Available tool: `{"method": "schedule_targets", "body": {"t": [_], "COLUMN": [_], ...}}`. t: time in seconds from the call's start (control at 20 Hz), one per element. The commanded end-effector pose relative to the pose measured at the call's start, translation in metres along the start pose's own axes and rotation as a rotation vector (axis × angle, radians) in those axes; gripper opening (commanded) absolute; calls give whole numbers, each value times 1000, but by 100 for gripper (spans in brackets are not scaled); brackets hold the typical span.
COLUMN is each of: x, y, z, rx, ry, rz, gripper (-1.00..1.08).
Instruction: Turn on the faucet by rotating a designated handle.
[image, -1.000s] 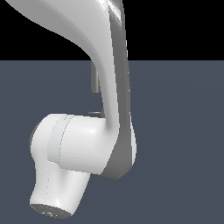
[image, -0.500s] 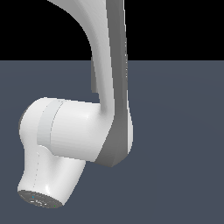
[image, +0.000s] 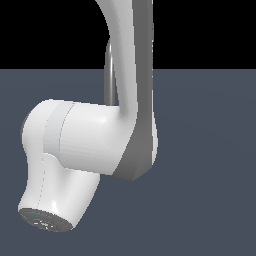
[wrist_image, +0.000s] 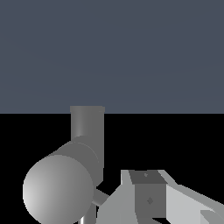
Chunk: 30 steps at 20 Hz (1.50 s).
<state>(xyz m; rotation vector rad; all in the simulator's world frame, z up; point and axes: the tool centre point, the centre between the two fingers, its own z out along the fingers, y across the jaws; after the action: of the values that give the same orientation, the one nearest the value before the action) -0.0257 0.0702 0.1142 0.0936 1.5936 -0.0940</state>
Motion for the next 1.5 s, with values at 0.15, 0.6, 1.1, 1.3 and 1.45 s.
{"method": "schedule_targets", "body": {"t": [0.15,0.6,1.1,1.3,1.45], "x": [-29,-29,-39,-36,-34], "y": [-8,-28,-32,-52,-67], "z": [0,-1,-6,-4,-2], "rx": [4,6,-31,-20,-12], "ry": [-23,-2,2,-7,-13], "rz": [1,0,4,3,3], "gripper": [-100,-100,-100,-100,-100]}}
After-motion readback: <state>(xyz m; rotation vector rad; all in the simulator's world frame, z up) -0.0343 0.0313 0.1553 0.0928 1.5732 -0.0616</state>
